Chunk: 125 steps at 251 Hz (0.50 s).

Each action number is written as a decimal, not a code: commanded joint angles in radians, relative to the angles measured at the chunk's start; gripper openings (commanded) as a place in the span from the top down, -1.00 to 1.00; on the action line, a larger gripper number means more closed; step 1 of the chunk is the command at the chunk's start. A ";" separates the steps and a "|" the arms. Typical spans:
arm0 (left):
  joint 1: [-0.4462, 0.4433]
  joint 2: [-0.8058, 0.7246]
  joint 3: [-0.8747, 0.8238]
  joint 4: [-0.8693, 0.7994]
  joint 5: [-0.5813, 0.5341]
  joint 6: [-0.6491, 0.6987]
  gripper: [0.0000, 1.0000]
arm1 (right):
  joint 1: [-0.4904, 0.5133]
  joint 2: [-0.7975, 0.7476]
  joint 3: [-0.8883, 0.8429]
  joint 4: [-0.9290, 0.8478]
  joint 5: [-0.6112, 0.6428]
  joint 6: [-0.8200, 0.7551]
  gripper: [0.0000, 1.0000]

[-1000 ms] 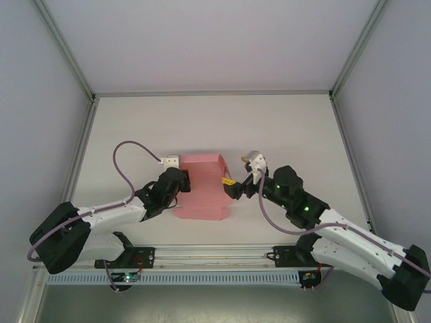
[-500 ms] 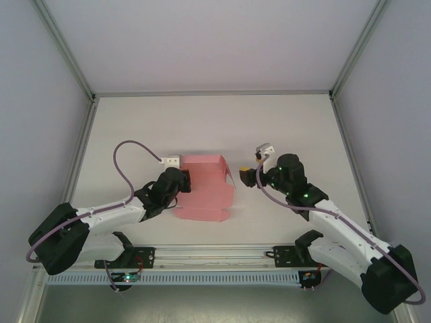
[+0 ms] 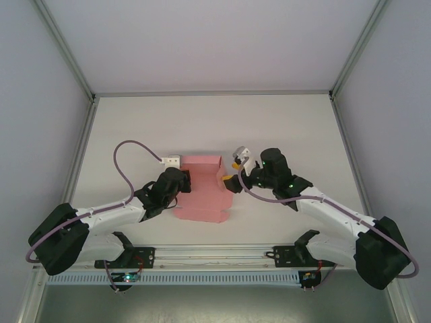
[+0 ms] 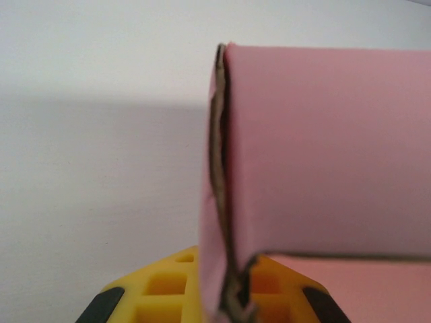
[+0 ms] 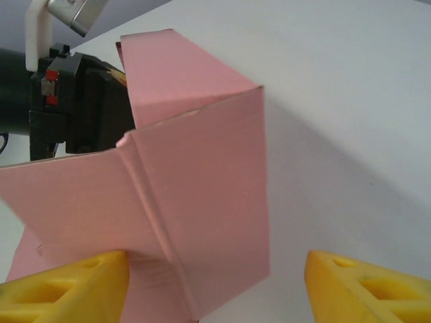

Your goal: Assemble paper box

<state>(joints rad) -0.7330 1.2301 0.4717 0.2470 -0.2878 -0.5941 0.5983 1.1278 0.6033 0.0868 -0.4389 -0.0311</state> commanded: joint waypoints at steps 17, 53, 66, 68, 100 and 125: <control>-0.013 -0.017 0.018 0.018 0.000 0.018 1.00 | 0.024 0.052 0.050 0.041 -0.007 -0.026 -0.39; -0.013 -0.017 0.017 0.018 0.005 0.018 1.00 | 0.029 0.076 0.057 0.079 -0.010 -0.014 -0.38; -0.012 -0.015 0.018 0.018 0.009 0.017 1.00 | 0.031 0.083 0.060 0.092 -0.005 -0.008 -0.35; -0.012 -0.019 0.018 0.018 0.010 0.017 1.00 | 0.033 0.085 0.061 0.094 -0.001 -0.005 -0.34; -0.012 -0.015 0.022 0.017 0.028 0.019 1.00 | 0.069 0.105 0.079 0.095 0.155 0.023 -0.22; -0.013 -0.007 0.025 0.017 0.011 0.017 1.00 | 0.113 0.126 0.072 0.126 0.323 0.016 -0.09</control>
<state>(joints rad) -0.7330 1.2301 0.4717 0.2470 -0.2752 -0.5911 0.6685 1.2301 0.6495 0.1455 -0.3229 -0.0231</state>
